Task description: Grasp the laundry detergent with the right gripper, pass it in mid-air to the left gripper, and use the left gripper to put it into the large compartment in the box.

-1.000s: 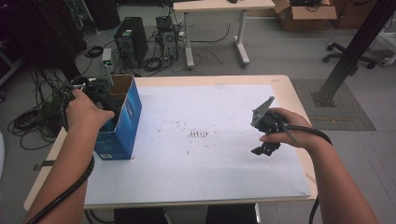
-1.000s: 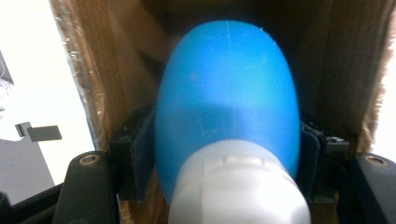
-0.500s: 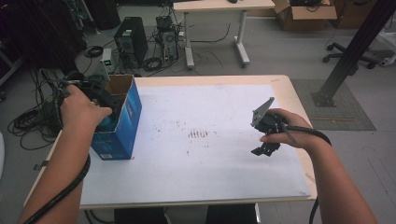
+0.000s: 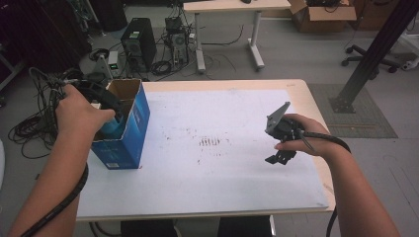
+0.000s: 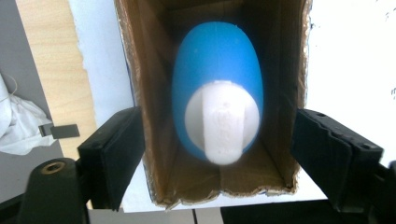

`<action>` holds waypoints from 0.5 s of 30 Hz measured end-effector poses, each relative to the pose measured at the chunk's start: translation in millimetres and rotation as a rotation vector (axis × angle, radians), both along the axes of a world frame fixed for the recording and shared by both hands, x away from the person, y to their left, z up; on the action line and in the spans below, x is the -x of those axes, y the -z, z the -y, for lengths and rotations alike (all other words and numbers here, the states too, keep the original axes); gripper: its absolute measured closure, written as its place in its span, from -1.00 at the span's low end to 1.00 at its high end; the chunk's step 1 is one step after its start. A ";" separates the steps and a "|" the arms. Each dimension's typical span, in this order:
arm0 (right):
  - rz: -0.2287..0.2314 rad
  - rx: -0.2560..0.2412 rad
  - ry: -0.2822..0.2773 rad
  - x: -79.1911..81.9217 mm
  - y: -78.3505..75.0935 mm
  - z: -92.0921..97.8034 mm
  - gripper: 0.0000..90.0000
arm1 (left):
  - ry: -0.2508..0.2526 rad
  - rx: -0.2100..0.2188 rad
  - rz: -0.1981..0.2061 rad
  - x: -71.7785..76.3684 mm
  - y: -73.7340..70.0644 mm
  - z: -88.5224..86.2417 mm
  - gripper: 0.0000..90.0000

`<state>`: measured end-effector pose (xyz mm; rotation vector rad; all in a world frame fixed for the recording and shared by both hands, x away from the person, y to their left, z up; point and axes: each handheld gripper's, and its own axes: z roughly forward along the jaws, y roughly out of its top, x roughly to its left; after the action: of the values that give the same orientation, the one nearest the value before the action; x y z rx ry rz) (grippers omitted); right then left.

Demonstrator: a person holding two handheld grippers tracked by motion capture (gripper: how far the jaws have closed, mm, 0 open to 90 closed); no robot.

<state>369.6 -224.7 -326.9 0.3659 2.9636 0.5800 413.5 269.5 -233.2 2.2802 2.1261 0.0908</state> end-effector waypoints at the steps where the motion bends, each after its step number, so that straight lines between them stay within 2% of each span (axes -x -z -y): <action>1: 0.000 0.000 0.000 0.0 0.0 0.0 -0.87 | 0.000 0.000 0.000 0.0 0.0 0.0 -0.61; 4: 0.001 -0.004 -0.004 0.7 -1.2 -0.2 -0.87 | 0.009 0.001 0.011 2.2 -6.1 0.8 -0.61; 9: 0.000 -0.001 -0.004 1.6 -2.1 0.1 -0.87 | 0.016 0.005 -0.004 3.9 -10.8 3.1 -0.66; 15: 0.000 -0.002 -0.005 2.1 -2.5 1.3 -0.87 | 0.055 -0.010 0.000 7.4 -17.8 9.3 -0.72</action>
<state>367.6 -226.0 -324.4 0.3585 2.9647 0.5842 406.1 260.2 -215.5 2.3417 2.0665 0.1005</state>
